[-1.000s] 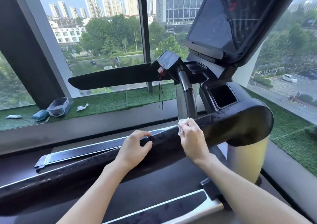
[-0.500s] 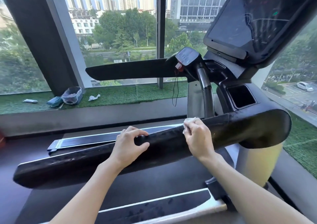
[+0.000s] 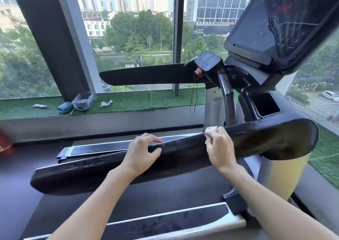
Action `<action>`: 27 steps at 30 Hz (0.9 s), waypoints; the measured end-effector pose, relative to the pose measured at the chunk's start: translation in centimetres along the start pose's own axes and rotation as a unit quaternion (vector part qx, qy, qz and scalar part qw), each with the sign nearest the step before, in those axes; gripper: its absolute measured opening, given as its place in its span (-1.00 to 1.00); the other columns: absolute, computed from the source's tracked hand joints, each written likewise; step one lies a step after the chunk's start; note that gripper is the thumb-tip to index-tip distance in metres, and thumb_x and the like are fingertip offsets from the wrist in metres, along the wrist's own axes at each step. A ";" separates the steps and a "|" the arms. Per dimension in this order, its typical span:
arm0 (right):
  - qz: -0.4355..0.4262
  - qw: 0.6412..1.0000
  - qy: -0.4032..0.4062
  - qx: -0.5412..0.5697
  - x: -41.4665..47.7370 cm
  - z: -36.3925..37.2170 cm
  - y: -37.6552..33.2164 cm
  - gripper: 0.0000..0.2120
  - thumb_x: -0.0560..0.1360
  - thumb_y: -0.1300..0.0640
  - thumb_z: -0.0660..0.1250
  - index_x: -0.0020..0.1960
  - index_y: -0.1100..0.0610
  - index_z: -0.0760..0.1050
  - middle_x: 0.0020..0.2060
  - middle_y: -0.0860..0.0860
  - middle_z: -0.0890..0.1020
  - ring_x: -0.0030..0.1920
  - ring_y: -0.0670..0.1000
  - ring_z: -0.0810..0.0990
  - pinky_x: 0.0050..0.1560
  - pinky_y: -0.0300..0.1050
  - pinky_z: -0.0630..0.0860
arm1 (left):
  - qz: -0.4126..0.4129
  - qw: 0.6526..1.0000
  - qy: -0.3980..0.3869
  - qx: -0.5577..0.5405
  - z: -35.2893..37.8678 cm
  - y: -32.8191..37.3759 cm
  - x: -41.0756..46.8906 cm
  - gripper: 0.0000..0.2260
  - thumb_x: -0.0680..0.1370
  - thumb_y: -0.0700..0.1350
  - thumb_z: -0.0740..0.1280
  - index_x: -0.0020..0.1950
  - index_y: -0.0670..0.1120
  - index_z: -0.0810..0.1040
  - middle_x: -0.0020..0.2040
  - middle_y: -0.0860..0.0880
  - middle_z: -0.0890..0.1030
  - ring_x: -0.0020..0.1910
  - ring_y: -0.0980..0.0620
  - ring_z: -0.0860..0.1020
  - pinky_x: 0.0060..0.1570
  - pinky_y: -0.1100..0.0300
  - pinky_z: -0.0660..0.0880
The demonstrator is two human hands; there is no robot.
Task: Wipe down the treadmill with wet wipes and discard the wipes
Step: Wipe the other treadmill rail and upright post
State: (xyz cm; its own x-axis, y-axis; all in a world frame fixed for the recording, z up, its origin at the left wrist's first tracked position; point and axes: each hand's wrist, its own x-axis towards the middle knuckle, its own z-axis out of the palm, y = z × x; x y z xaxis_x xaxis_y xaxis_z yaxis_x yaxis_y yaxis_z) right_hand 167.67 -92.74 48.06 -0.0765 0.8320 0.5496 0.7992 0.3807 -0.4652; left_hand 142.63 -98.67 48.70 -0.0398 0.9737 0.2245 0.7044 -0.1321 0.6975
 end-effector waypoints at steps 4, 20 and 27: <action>0.085 0.958 -0.118 0.248 -1.1 -0.4 -3.2 -0.85 0.54 0.31 0.36 -0.07 0.11 0.66 -0.19 -0.04 0.67 -0.17 -0.15 0.66 -0.03 -0.33 0.52 | 0.015 0.995 -0.027 -0.092 2.1 4.6 1.6 -0.74 0.57 -0.11 0.38 0.26 0.05 0.57 0.13 0.17 0.55 0.12 0.23 0.50 0.13 0.33 0.42; 0.087 0.964 -0.011 0.250 -1.3 -5.3 2.7 -0.76 0.58 0.25 0.36 0.24 0.21 0.59 0.16 -0.03 0.58 0.20 -0.12 0.54 0.27 -0.37 0.41 | -0.168 0.888 -0.114 -0.412 9.0 15.2 4.3 -0.79 0.58 -0.25 0.27 -0.09 -0.15 0.71 -0.12 -0.10 0.69 -0.16 0.01 0.62 -0.14 0.16 0.54; 0.085 0.986 0.128 0.071 2.0 -6.3 10.6 -0.88 0.53 0.34 0.39 0.03 0.24 0.65 -0.05 0.14 0.60 -0.06 -0.10 0.50 0.08 -0.45 0.40 | 0.006 1.000 -0.019 0.010 8.9 11.8 4.7 -0.83 0.55 -0.14 0.33 0.07 0.07 0.63 0.09 0.13 0.58 0.08 0.12 0.54 0.19 0.20 0.40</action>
State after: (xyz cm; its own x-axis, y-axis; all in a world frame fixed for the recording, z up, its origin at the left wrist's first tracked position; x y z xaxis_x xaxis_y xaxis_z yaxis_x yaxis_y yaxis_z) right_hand 179.80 -89.57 48.62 0.2187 0.7668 0.6035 0.6939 0.3127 -0.6487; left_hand 157.07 -93.97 51.99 -0.0049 0.9785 0.2062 0.7184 -0.1400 0.6814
